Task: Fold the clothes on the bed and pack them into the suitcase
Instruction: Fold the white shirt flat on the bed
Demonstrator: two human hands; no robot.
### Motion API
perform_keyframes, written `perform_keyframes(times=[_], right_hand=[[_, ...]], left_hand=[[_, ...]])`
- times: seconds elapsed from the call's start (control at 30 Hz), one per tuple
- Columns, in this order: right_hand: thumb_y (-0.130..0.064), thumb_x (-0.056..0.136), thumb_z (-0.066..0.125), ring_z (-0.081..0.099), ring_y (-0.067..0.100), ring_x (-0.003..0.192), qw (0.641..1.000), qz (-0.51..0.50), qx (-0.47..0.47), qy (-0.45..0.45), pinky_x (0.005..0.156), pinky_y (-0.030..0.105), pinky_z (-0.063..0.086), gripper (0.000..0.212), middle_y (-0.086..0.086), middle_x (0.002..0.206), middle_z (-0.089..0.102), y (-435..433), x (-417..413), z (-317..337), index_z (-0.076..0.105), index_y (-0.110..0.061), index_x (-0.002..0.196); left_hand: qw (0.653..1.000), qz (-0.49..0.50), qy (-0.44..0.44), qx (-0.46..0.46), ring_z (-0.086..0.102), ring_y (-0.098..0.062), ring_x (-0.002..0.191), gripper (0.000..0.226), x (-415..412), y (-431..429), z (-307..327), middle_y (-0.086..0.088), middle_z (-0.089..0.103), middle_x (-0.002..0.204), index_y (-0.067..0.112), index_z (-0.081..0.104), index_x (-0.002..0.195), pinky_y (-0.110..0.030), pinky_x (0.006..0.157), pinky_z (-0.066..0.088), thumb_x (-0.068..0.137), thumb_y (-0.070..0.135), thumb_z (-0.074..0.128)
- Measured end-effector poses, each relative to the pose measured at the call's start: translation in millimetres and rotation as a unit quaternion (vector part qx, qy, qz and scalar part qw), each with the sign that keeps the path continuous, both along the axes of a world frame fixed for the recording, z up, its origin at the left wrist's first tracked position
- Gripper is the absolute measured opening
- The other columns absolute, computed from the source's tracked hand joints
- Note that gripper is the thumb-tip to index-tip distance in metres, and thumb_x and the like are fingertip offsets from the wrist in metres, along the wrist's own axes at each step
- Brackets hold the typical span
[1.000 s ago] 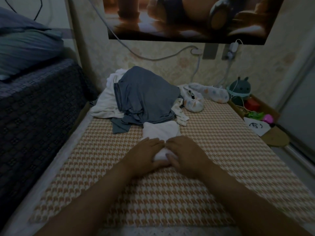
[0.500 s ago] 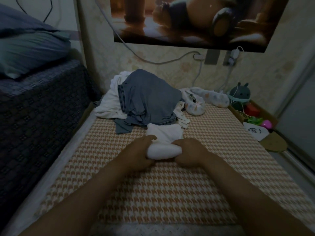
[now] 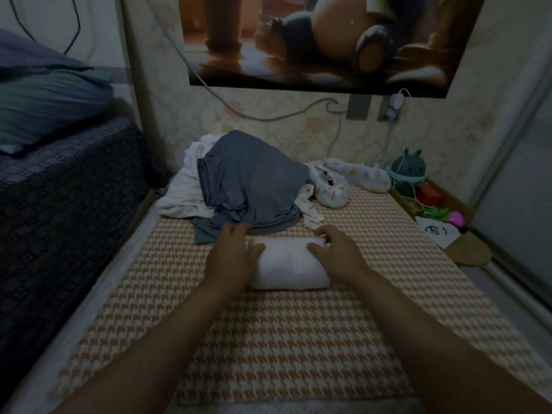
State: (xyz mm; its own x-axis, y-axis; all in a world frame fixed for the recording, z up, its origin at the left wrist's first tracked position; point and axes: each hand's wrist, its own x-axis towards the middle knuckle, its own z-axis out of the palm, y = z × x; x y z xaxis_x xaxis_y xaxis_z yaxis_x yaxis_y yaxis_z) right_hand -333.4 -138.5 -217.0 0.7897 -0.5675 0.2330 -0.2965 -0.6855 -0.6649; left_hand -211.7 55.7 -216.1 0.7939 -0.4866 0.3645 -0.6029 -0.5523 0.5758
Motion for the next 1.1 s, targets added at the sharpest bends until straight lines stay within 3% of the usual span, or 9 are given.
perform_keyframes(times=[0.13,0.23,0.33,0.47,0.57,0.67,0.77,0.97,1.1], right_hand=[[-0.031,0.098,0.052,0.053,0.024,0.115,0.992,-0.025,-0.117,0.041,0.094,0.033,0.042,0.034,0.009,0.132,0.052,-1.9,12.3,-17.3,0.060,-0.018,0.128],[-0.025,0.095,0.046,0.057,0.037,0.115,0.977,-0.025,-0.211,0.002,0.100,0.040,0.042,0.038,0.020,0.131,0.056,-4.8,17.3,-23.6,0.067,-0.007,0.120],[-0.049,0.092,0.038,0.039,0.026,0.136,0.968,0.126,-0.217,0.010,0.114,0.027,0.017,0.065,0.007,0.147,0.042,-0.2,8.2,-27.5,0.049,-0.008,0.141],[-0.074,0.079,0.051,0.005,0.006,0.144,0.961,0.207,-0.161,0.088,0.121,0.025,0.002,0.103,-0.011,0.155,0.003,-7.5,-10.1,-42.2,0.009,-0.018,0.154],[-0.050,0.092,0.057,0.017,0.015,0.147,0.959,0.189,-0.158,0.140,0.118,0.028,0.014,0.083,-0.006,0.160,0.014,-13.4,-11.5,-36.6,0.012,-0.021,0.155],[-0.041,0.098,0.052,0.019,0.010,0.146,0.971,0.186,-0.022,0.147,0.116,0.016,0.007,0.067,-0.012,0.157,0.015,-18.5,-14.3,-34.3,0.020,-0.023,0.154],[-0.046,0.096,0.047,0.008,0.006,0.147,0.960,0.210,-0.089,0.163,0.108,0.002,-0.005,0.076,-0.015,0.155,0.002,-23.3,-18.6,-39.4,0.002,-0.024,0.153],[-0.048,0.100,0.039,-0.002,-0.005,0.139,0.952,0.210,-0.146,0.168,0.112,0.012,-0.003,0.074,-0.017,0.154,-0.002,-20.4,-18.2,-36.4,-0.005,-0.023,0.155],[-0.058,0.092,0.043,0.002,0.003,0.146,0.941,0.234,-0.197,0.148,0.110,0.006,-0.007,0.081,-0.005,0.160,0.004,-30.6,-13.2,-35.9,-0.002,-0.027,0.152]], left_hand=[[0.950,-0.157,-0.256,0.083,0.054,-0.027,0.118,0.042,2.5,-19.5,-1.8,-0.004,0.057,0.131,0.020,0.062,0.124,-0.041,0.096,0.043,0.090,0.040,0.046],[0.940,-0.219,-0.163,0.203,0.027,-0.024,0.142,0.098,8.3,-18.4,-22.5,-0.003,0.029,0.156,0.019,0.031,0.150,-0.040,0.117,0.020,0.074,0.081,0.034],[0.939,-0.232,-0.076,0.241,0.012,-0.020,0.148,0.121,23.9,-12.3,-36.8,-0.005,0.009,0.161,0.013,0.007,0.154,-0.028,0.120,0.006,0.065,0.086,0.042],[0.932,-0.261,-0.029,0.252,0.008,-0.016,0.148,0.103,34.5,-6.8,-32.6,0.002,-0.003,0.158,0.012,-0.005,0.149,-0.025,0.120,0.002,0.085,0.046,0.067],[0.932,-0.283,-0.029,0.226,0.008,-0.009,0.145,0.096,38.8,1.3,-33.7,0.008,-0.001,0.153,0.015,-0.004,0.148,-0.014,0.116,-0.003,0.088,0.036,0.068],[0.936,-0.289,-0.004,0.199,0.018,-0.017,0.146,0.088,31.7,2.0,-23.9,0.005,0.010,0.157,0.022,0.002,0.150,-0.030,0.121,0.011,0.090,0.027,0.066],[0.942,-0.274,0.017,0.193,0.026,-0.022,0.144,0.079,25.4,1.1,-17.6,-0.001,0.022,0.158,0.020,0.017,0.154,-0.033,0.117,0.022,0.091,0.027,0.064],[0.936,-0.208,-0.136,0.250,0.023,-0.023,0.143,0.099,14.8,-8.5,-20.2,-0.006,0.022,0.158,0.012,0.019,0.153,-0.033,0.117,0.019,0.077,0.052,0.069],[0.943,-0.211,0.045,0.253,0.011,-0.017,0.148,0.085,22.5,-18.7,-27.6,-0.006,0.003,0.162,0.008,-0.005,0.151,-0.017,0.112,0.004,0.097,0.034,0.055]])
